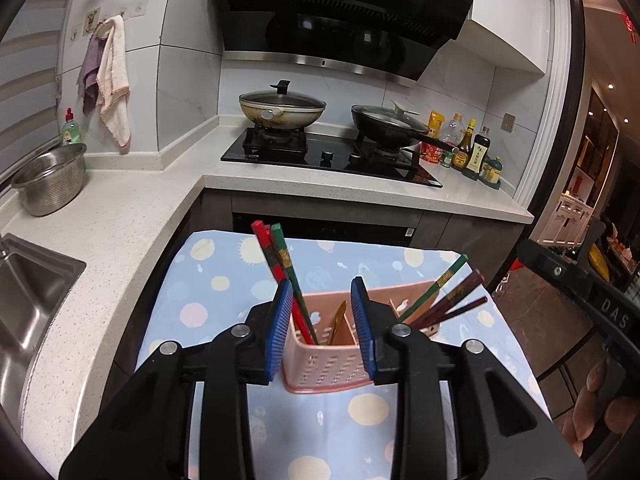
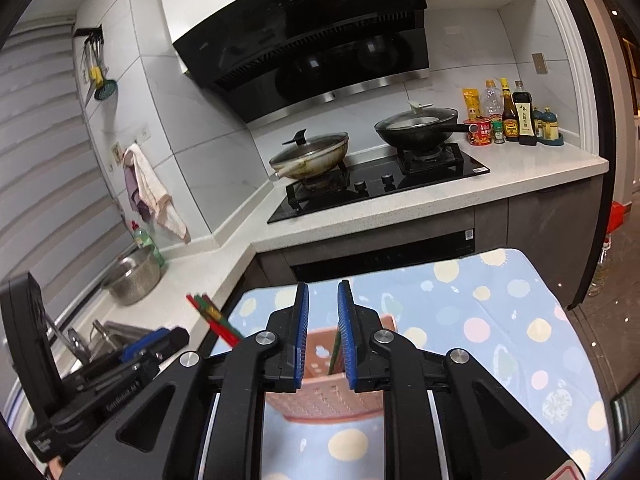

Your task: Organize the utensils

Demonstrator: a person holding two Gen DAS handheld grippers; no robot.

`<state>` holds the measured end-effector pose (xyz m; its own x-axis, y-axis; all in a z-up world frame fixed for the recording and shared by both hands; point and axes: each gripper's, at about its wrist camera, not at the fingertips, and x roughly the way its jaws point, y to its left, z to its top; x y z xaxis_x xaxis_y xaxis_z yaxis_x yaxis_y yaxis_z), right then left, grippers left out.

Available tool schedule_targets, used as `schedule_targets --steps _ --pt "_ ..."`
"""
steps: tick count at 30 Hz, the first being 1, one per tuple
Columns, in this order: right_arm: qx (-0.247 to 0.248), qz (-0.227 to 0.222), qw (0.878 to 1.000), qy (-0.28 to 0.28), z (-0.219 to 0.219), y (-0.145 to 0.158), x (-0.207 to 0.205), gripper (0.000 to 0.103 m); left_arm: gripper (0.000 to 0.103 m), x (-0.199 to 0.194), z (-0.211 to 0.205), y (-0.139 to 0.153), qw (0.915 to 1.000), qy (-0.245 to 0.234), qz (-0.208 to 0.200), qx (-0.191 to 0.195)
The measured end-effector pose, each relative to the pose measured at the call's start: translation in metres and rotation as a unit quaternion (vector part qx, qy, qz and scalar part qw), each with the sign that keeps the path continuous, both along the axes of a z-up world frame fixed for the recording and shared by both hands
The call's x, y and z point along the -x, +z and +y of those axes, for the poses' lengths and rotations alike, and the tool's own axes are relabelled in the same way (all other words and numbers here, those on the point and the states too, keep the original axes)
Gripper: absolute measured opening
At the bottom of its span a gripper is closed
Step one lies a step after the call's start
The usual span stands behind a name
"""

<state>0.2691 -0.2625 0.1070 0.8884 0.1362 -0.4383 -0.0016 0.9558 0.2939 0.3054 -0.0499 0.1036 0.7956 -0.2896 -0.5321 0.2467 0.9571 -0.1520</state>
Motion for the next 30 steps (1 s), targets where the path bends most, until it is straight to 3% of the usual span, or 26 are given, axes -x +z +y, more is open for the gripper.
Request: schedule_targets --steps 6,16,30 --pt "0.042 0.026 0.999 0.006 0.015 -0.011 0.036 0.024 0.040 0.033 0.006 -0.005 0.9999 0.005 0.007 -0.011" --pt "0.066 0.072 0.995 0.008 0.037 -0.038 0.086 0.034 0.056 0.081 0.012 -0.023 0.9993 0.014 0.030 -0.019" --pt "0.080 0.108 0.991 -0.004 0.048 -0.068 0.125 0.034 0.072 0.127 0.010 -0.050 0.9976 0.021 0.057 -0.034"
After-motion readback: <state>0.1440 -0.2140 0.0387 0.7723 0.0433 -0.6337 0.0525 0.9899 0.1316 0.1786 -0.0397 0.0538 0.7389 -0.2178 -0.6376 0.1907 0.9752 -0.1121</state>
